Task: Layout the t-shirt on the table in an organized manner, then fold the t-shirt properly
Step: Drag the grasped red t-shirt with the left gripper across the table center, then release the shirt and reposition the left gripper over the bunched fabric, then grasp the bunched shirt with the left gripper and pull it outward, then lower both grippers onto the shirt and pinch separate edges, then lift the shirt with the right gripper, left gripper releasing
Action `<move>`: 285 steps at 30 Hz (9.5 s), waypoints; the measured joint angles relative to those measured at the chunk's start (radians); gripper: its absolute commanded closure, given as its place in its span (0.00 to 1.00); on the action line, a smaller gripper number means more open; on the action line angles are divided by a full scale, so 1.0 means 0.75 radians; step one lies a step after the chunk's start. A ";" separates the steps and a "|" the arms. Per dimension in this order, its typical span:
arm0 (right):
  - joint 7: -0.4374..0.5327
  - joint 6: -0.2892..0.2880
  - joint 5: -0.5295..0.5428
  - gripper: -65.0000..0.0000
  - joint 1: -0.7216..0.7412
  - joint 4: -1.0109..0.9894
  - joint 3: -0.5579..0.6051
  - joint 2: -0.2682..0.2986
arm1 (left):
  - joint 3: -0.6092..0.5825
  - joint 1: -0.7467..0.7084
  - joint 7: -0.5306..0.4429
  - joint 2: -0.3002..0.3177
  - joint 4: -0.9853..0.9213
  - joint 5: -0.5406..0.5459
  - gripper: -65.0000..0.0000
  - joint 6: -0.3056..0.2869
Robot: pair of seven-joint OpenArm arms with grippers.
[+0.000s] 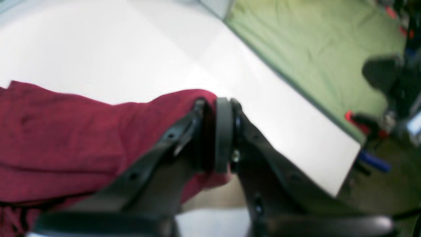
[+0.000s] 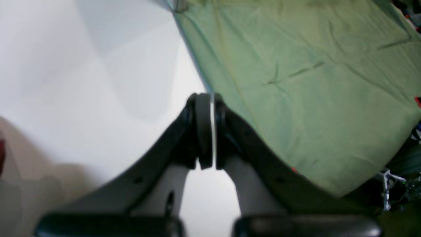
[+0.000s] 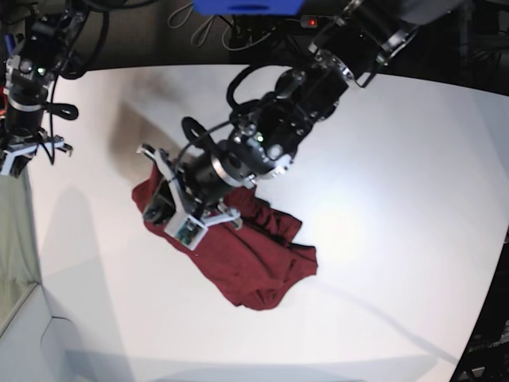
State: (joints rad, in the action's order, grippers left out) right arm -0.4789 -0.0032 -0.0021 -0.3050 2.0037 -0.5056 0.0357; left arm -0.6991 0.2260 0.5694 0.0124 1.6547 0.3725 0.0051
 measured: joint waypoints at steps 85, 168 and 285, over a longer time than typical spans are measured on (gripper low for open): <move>-0.004 -0.001 0.006 1.00 0.059 -0.064 0.077 -0.044 | 0.612 0.218 -0.739 0.024 -0.831 0.017 1.00 0.027; -0.080 -0.195 -0.002 0.71 0.242 -0.606 0.380 0.025 | 0.312 -0.064 -0.404 0.197 -0.606 0.015 0.30 -0.004; -0.162 -0.210 -0.001 1.00 1.223 -0.051 1.091 -0.198 | 1.231 -0.360 -0.124 0.271 -0.021 0.010 0.29 -0.002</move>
State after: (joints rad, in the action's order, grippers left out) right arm -0.6003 -0.1608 -0.0025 0.6125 1.9656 0.3122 -0.1131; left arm 0.2241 -0.0437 0.4763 0.2153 1.6390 0.3801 0.0040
